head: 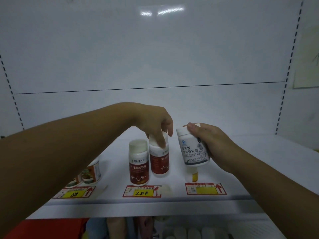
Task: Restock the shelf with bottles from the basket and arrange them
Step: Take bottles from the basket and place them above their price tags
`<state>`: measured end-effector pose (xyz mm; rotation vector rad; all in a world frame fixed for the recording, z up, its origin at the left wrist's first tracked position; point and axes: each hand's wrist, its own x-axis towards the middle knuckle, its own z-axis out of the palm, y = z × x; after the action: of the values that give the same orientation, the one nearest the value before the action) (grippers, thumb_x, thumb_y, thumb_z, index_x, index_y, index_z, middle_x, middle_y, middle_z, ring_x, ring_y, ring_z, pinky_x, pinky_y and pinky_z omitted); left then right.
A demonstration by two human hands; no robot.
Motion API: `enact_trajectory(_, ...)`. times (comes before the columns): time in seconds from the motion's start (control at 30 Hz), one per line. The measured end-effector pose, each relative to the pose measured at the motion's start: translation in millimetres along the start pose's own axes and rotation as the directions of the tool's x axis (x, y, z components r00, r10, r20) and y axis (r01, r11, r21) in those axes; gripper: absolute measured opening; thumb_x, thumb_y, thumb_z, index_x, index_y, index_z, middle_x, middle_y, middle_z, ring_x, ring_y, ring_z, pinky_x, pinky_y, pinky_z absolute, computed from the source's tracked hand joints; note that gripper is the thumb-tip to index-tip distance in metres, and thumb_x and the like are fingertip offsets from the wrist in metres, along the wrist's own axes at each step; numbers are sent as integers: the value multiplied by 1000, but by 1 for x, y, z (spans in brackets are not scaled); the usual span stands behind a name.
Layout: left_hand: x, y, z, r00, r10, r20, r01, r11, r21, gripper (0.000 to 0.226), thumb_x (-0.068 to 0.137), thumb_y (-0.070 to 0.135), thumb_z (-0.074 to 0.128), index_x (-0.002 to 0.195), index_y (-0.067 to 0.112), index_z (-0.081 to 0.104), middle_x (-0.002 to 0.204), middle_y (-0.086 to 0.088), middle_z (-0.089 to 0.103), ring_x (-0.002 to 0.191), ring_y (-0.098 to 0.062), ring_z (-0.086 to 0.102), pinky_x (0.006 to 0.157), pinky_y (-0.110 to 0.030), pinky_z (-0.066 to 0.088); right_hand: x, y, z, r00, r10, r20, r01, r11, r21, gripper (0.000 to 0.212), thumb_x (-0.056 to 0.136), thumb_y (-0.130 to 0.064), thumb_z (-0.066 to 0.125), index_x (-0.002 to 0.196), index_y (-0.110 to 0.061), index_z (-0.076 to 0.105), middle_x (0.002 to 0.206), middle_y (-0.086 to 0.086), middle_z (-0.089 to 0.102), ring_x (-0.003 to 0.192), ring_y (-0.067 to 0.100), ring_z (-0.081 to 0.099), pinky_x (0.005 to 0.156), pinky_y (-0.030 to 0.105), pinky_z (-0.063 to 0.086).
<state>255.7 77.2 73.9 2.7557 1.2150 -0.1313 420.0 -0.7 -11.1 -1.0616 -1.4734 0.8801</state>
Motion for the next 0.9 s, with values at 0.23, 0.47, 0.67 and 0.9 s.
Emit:
enact_trajectory(0.23, 2, 0, 5, 997, 1, 80, -4, 999, 36, 27, 71, 25, 79, 93, 27, 63, 93, 13, 65, 85, -5, 61, 76, -19, 51, 4, 7, -2, 999, 31, 9, -31, 999, 17, 64, 65, -58, 51, 105, -10, 65, 81, 2, 72, 72, 14, 71, 64, 24, 58)
enact_trajectory(0.47, 1, -3, 11, 991, 17, 133, -15, 1000, -14, 45, 74, 15, 77, 113, 24, 58, 111, 7, 64, 103, -13, 61, 92, -29, 52, 8, 2, 1, 999, 23, 27, -25, 998, 57, 63, 67, -55, 52, 105, -5, 63, 84, 7, 72, 77, 19, 70, 72, 30, 58)
enact_trajectory(0.67, -44, -21, -14, 998, -23, -51, 10, 969, -248, 61, 73, 25, 77, 127, 31, 50, 135, 7, 55, 126, -8, 49, 109, -36, 39, 31, -32, 19, 995, -90, 32, 86, 991, 107, 48, 68, -51, 57, 95, -12, 65, 87, 5, 72, 89, 23, 70, 82, 38, 57)
enact_trajectory(0.9, -113, -69, -20, 868, -262, -421, -37, 812, -583, 41, 78, 25, 71, 117, 22, 56, 110, 4, 66, 97, -12, 67, 79, -24, 58, 76, -70, 104, 971, -200, 131, 176, 969, 175, 32, 85, -34, 61, 109, -14, 66, 105, 4, 71, 95, 17, 67, 72, 26, 53)
